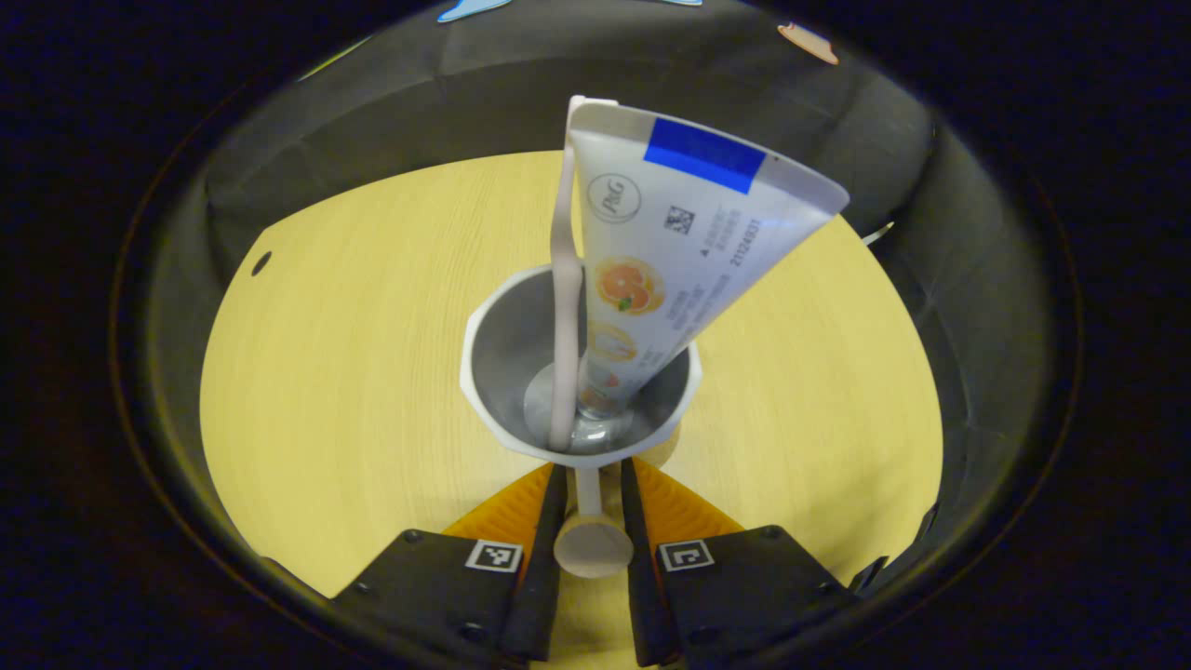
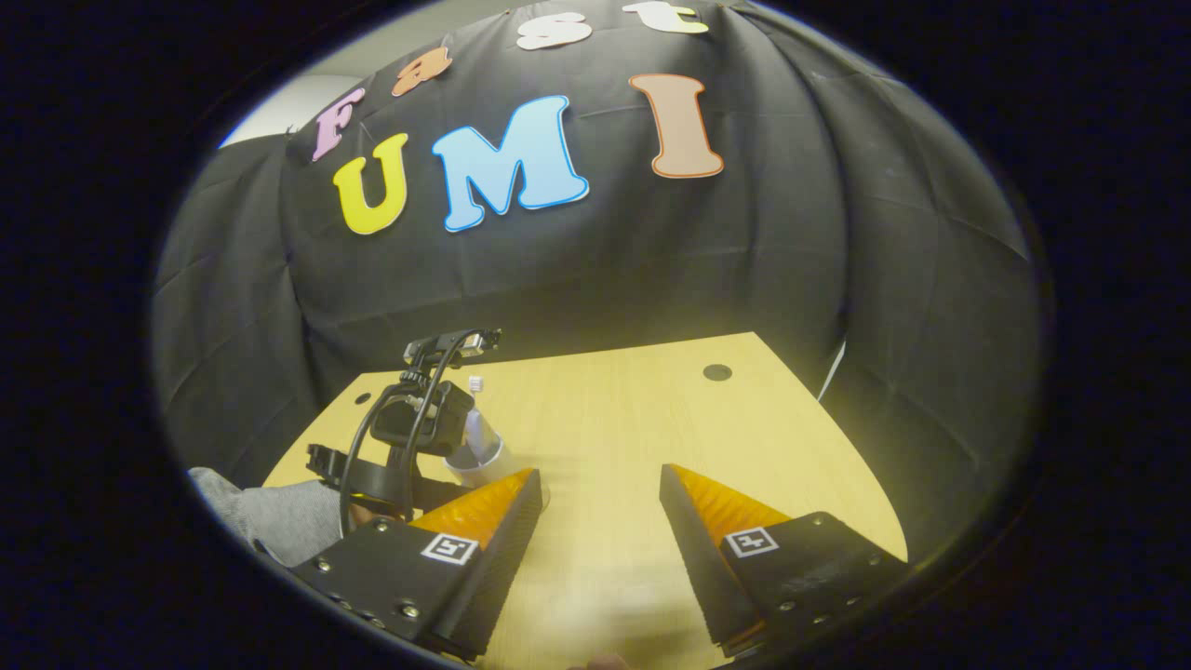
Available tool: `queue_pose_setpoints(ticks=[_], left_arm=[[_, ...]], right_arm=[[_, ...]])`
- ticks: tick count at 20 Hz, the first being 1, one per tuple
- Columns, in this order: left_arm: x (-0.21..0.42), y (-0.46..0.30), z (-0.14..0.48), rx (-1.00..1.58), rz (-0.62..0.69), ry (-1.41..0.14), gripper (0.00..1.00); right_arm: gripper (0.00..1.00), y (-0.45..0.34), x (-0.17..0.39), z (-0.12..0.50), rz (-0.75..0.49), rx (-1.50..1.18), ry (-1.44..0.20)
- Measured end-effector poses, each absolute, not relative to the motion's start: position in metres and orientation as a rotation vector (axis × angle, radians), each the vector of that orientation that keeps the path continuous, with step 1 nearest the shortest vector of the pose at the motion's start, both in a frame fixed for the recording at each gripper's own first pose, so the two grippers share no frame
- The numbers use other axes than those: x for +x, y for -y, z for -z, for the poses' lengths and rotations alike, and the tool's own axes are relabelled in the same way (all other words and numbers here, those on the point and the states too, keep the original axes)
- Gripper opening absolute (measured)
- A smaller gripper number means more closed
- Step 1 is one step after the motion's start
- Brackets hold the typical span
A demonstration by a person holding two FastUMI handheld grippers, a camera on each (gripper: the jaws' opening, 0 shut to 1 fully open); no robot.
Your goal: Put the toothbrush and toothpaste on the desktop into the cup, then pick up the cup and place it on the coaster on the desktop.
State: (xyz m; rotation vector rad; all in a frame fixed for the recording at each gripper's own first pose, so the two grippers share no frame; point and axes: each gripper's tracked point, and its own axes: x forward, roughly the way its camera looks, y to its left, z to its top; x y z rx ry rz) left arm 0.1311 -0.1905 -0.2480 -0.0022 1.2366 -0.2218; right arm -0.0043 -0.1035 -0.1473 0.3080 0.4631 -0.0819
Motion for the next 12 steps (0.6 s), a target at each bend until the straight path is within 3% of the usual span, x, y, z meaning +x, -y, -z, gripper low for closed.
queue_pose_setpoints(ticks=[1,2,6,7,9,12], left_arm=[[0.13,0.194,0.245,-0.024,0.231,-1.223,0.37],[0.13,0.201,0.239,-0.052,0.246,-1.21,0.61],[0.132,0.195,0.196,-0.094,0.25,-1.074,0.84],[0.131,0.193,0.179,-0.114,0.261,-1.027,0.84],[0.131,0.177,0.144,-0.108,0.242,-0.931,0.96],[0.126,0.152,0.093,-0.105,0.213,-0.771,0.92]], right_arm=[[0.81,0.101,-0.005,0.146,0.076,0.3,-0.463],[0.81,0.1,-0.005,0.145,0.071,0.291,-0.46],[0.81,0.093,-0.003,0.129,0.043,0.255,-0.431],[0.81,0.092,-0.001,0.122,0.038,0.247,-0.412],[0.81,0.089,0.001,0.107,0.023,0.223,-0.371],[0.81,0.085,0.004,0.084,0.011,0.171,-0.314]])
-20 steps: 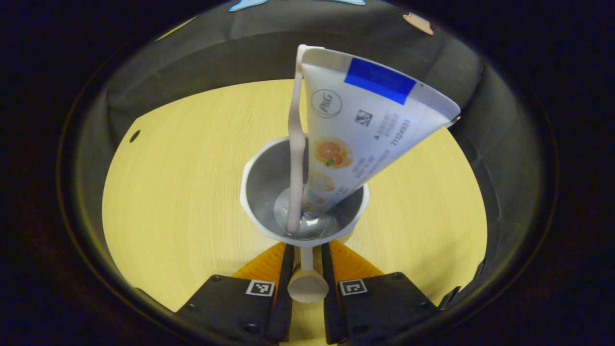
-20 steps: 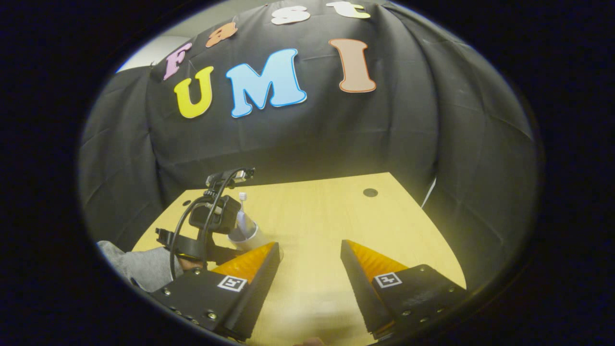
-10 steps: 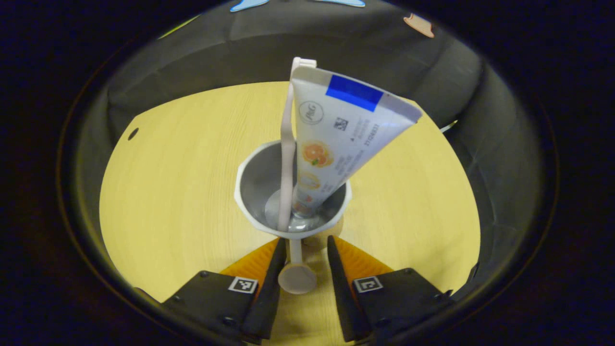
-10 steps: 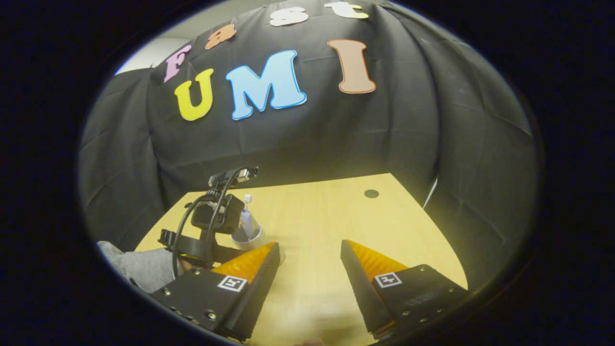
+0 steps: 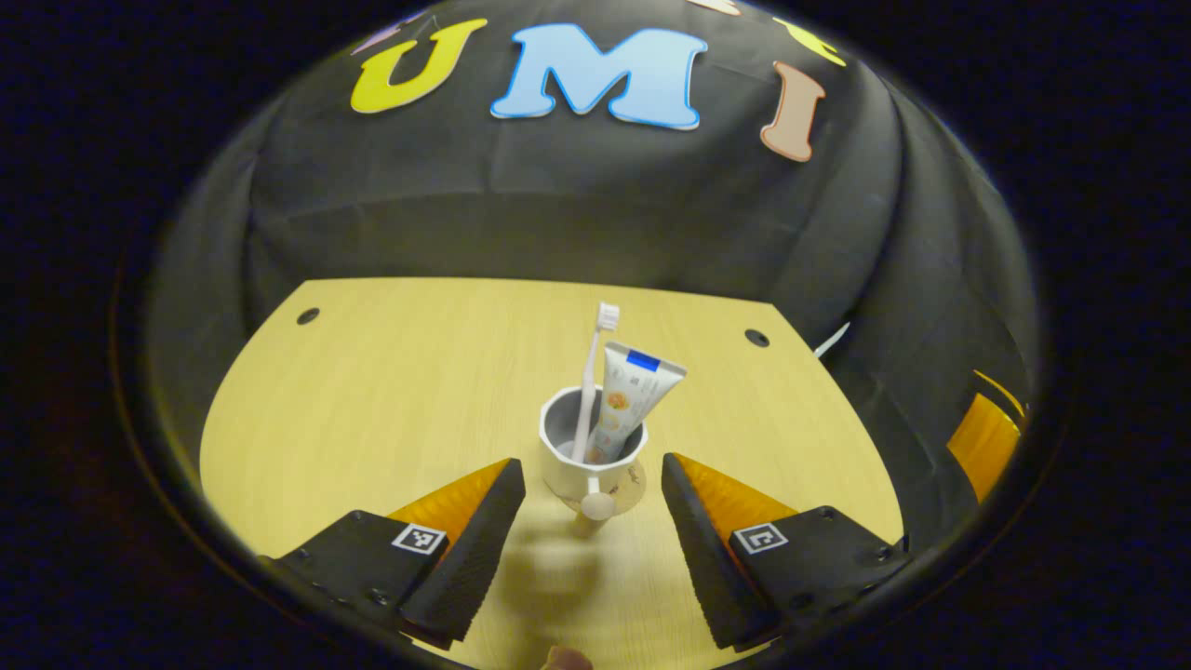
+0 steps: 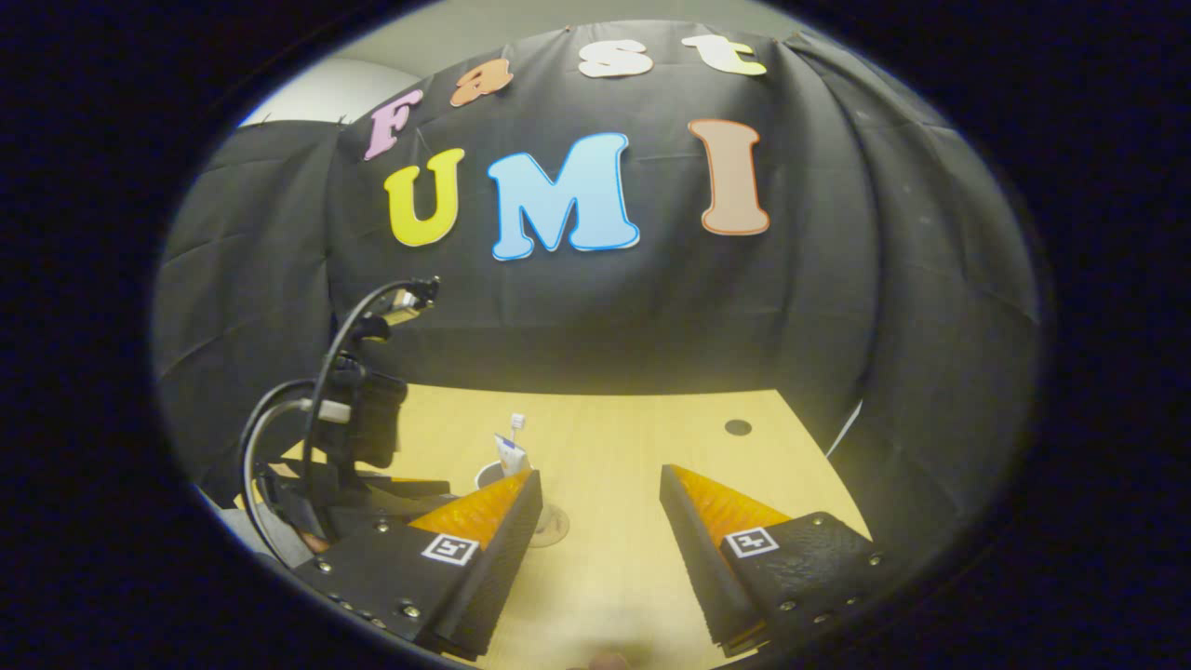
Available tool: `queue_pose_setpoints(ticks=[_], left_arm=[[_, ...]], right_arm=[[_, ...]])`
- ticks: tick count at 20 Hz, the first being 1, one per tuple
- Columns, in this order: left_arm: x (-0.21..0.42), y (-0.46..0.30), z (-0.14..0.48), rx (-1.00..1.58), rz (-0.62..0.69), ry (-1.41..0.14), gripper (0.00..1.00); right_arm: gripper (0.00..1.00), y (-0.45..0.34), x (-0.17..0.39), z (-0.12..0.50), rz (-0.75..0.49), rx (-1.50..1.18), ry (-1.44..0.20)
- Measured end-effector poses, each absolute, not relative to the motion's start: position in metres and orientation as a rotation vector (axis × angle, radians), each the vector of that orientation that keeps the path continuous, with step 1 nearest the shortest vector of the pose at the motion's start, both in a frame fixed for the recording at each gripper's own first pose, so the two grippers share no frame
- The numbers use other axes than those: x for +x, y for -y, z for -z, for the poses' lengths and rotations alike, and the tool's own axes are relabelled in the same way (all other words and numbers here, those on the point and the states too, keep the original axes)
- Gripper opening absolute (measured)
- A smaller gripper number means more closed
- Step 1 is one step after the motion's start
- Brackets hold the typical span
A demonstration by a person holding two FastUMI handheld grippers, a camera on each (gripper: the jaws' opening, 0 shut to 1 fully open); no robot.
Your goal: Put the toothbrush and toothpaste on the desktop into the cup, then pick up the cup and place it on the coaster on the desktop.
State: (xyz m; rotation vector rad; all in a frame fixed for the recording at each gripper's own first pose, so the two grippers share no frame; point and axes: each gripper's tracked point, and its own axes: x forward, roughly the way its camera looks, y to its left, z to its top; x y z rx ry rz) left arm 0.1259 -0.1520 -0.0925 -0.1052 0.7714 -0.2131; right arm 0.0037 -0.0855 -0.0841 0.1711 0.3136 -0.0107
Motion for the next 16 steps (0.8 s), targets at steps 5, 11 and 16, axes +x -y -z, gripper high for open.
queue_pose_setpoints(ticks=[5,11,16], left_arm=[[0.117,0.121,0.005,-0.09,0.201,-0.477,0.92],[0.104,0.067,-0.082,-0.006,0.106,-0.203,0.95],[0.092,0.055,-0.117,-0.02,0.108,-0.11,0.91]], right_arm=[[0.81,0.073,0.004,0.053,0.0,0.142,-0.247],[0.81,0.05,0.001,0.019,0.003,0.121,-0.16],[0.81,0.033,0.006,-0.003,0.005,0.111,-0.108]])
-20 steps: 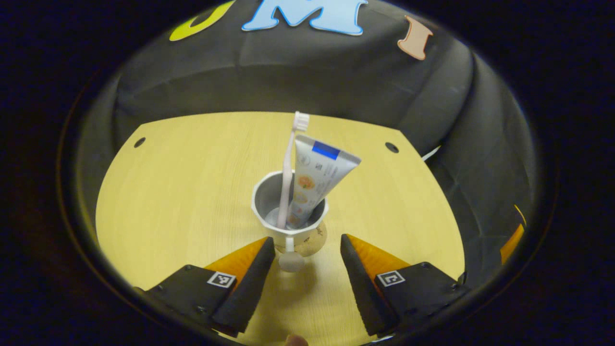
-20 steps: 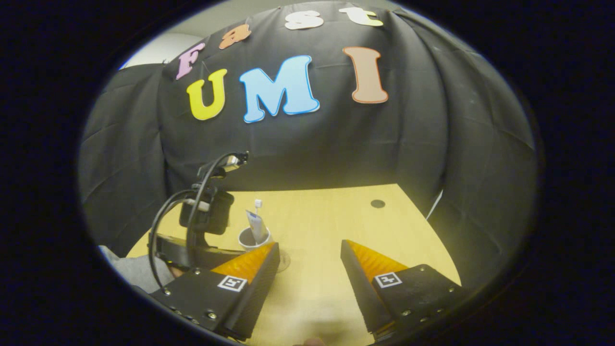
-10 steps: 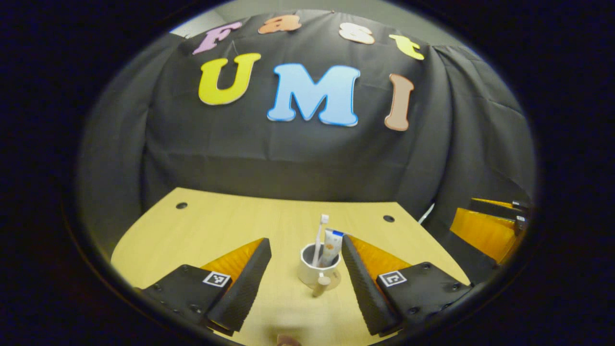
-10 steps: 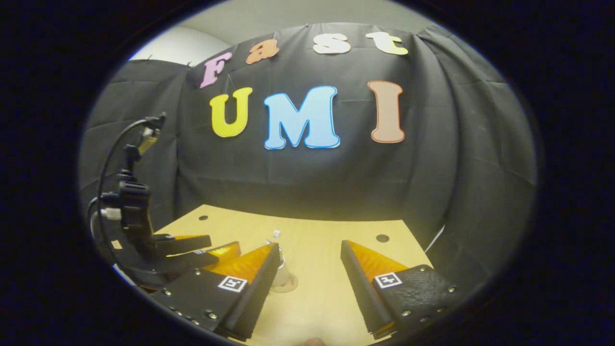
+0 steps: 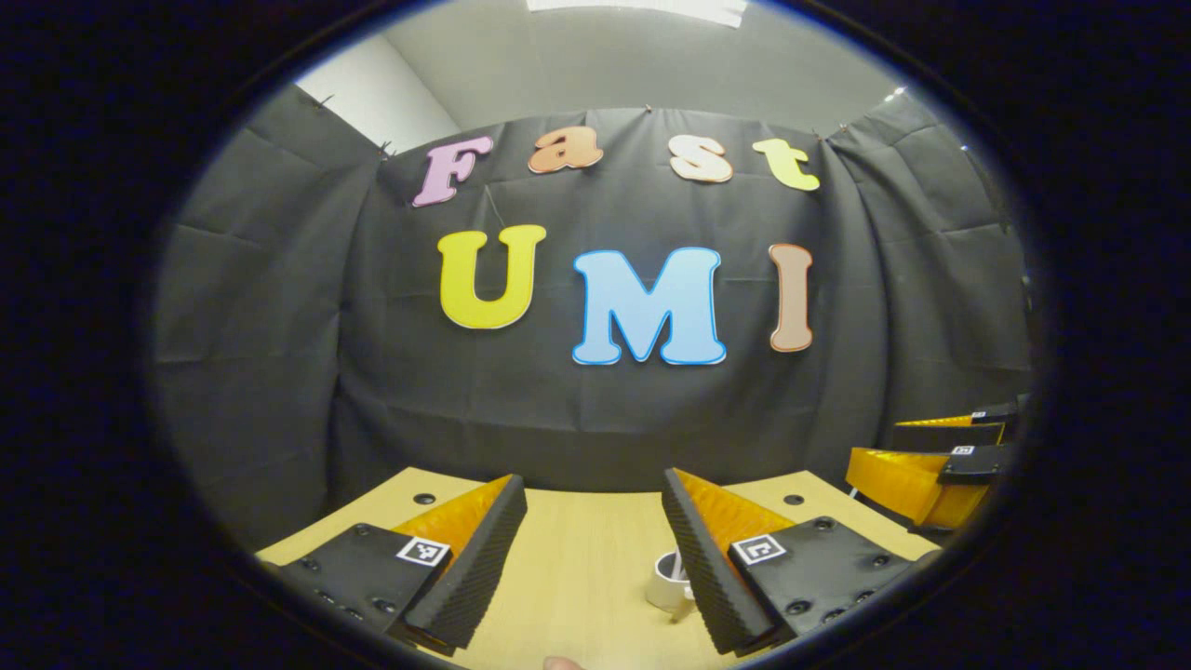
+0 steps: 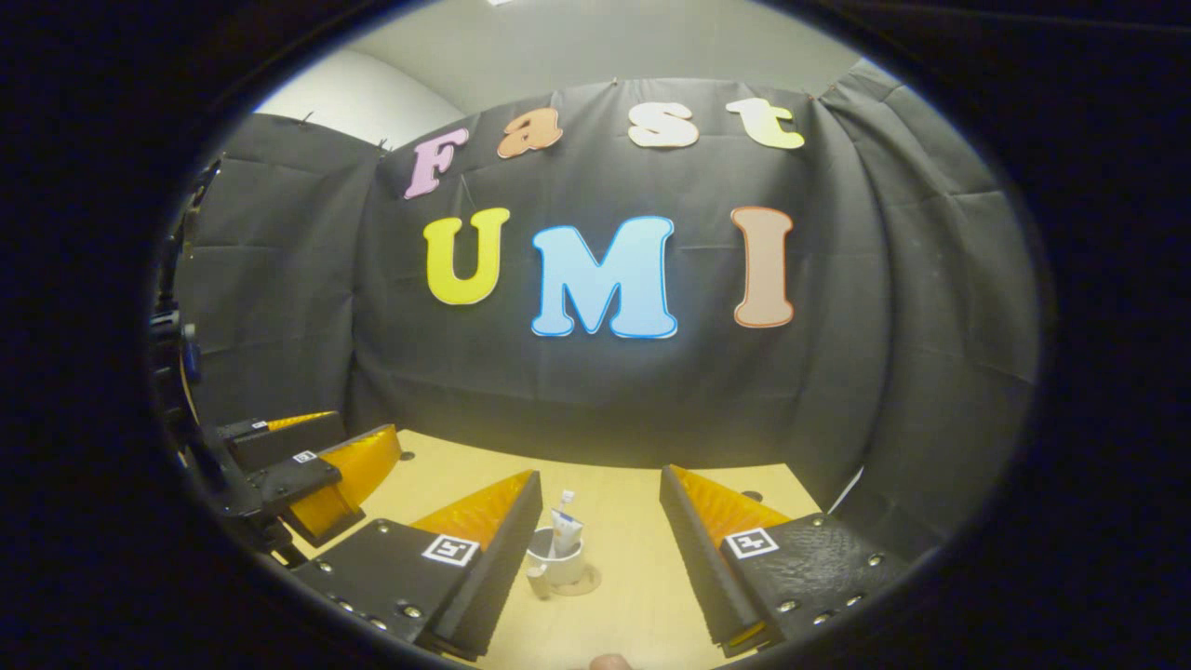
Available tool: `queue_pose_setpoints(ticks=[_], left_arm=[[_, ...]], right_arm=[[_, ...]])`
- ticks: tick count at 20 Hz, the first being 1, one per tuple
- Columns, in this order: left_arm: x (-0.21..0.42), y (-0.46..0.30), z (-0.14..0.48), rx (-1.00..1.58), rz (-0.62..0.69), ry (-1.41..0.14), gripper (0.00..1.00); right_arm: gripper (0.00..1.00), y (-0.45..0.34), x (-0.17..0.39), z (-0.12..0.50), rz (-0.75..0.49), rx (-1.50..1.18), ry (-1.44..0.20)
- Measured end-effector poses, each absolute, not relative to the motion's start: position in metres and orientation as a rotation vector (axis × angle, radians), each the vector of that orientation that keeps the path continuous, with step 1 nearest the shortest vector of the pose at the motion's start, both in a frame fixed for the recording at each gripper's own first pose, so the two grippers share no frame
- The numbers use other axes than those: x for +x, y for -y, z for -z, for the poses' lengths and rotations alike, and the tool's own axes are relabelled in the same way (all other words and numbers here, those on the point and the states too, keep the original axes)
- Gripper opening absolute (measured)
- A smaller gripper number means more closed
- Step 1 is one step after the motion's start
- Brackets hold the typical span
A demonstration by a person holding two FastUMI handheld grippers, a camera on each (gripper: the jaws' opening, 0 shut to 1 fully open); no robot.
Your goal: Put the toothbrush and toothpaste on the desktop into the cup, then pick up the cup and place it on the coaster on the desktop.
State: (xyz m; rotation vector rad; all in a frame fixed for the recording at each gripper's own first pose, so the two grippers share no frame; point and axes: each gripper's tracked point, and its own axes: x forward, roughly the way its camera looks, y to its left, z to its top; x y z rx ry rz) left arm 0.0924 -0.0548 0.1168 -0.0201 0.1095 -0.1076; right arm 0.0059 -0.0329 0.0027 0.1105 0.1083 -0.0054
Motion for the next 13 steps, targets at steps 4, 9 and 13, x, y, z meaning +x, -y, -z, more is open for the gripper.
queue_pose_setpoints(ticks=[4,9,13], left_arm=[[0.087,0.054,-0.129,-0.043,0.122,-0.077,0.91],[0.091,0.047,-0.128,-0.07,0.083,-0.09,0.91],[0.079,0.025,-0.137,-0.072,0.056,-0.081,0.91]], right_arm=[[0.81,0.025,0.011,-0.014,-0.005,0.091,-0.078],[0.81,0.013,0.015,-0.01,-0.022,0.081,-0.104],[0.81,0.015,0.018,-0.015,0.001,0.062,-0.089]])
